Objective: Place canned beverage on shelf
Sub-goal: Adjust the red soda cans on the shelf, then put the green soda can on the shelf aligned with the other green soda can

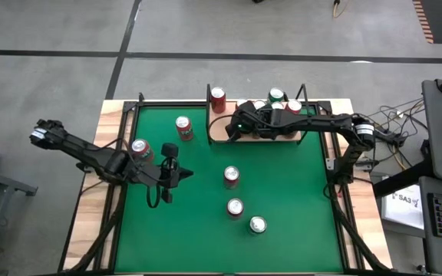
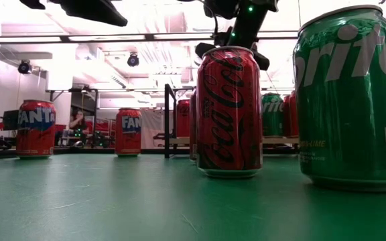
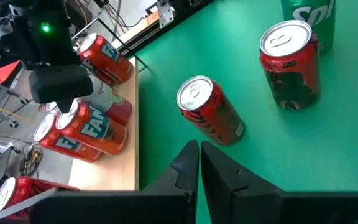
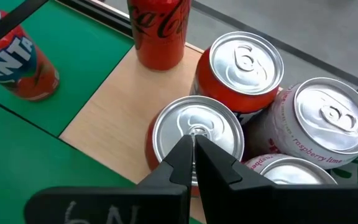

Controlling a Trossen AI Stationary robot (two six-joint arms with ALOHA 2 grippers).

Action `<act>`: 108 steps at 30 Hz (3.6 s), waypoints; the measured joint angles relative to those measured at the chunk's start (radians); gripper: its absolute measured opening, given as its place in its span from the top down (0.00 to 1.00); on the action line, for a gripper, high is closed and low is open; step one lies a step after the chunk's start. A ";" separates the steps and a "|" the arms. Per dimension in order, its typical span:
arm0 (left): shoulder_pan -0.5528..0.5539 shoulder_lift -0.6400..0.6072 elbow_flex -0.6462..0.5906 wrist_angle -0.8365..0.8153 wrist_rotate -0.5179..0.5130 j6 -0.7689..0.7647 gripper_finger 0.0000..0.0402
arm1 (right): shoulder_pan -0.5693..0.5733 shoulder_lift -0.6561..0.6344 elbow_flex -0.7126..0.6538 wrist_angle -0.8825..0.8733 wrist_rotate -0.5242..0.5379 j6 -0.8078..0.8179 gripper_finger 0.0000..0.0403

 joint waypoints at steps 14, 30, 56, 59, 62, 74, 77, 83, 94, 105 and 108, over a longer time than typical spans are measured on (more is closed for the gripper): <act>0.000 -0.001 -0.005 -0.001 0.000 -0.006 1.00 | 0.000 0.015 -0.006 0.020 0.037 -0.001 0.98; 0.000 -0.001 -0.005 0.001 0.001 -0.033 1.00 | 0.009 0.021 -0.006 0.012 0.024 0.034 0.98; 0.000 0.005 -0.004 0.027 0.001 -0.279 1.00 | 0.095 -0.159 -0.006 0.013 -0.055 -0.061 0.98; 0.000 0.022 -0.005 0.043 0.001 -0.300 1.00 | 0.137 -0.191 -0.006 0.021 -0.144 -0.043 0.98; 0.000 0.050 -0.005 0.095 0.002 -0.307 1.00 | 0.191 -0.210 -0.006 0.023 -0.200 -0.024 0.98; -0.003 0.118 -0.004 0.152 0.003 -0.315 1.00 | 0.377 -0.211 -0.006 0.011 -0.431 0.133 0.98; -0.006 0.120 -0.005 0.153 0.003 -0.320 1.00 | 0.419 -0.204 -0.005 0.012 -0.485 0.194 0.98; -0.016 0.120 -0.003 0.161 0.003 -0.321 1.00 | 0.500 -0.198 -0.005 0.006 -0.598 0.295 0.98; -0.030 0.120 0.005 0.185 0.002 -0.328 1.00 | 0.623 -0.197 -0.005 -0.140 -0.609 0.400 0.98; -0.034 0.121 0.005 0.199 0.002 -0.344 1.00 | 0.801 -0.194 -0.005 -0.317 -0.438 0.252 0.98; -0.034 0.122 0.005 0.200 0.002 -0.344 1.00 | 0.834 -0.187 -0.006 -0.336 -0.395 0.252 0.98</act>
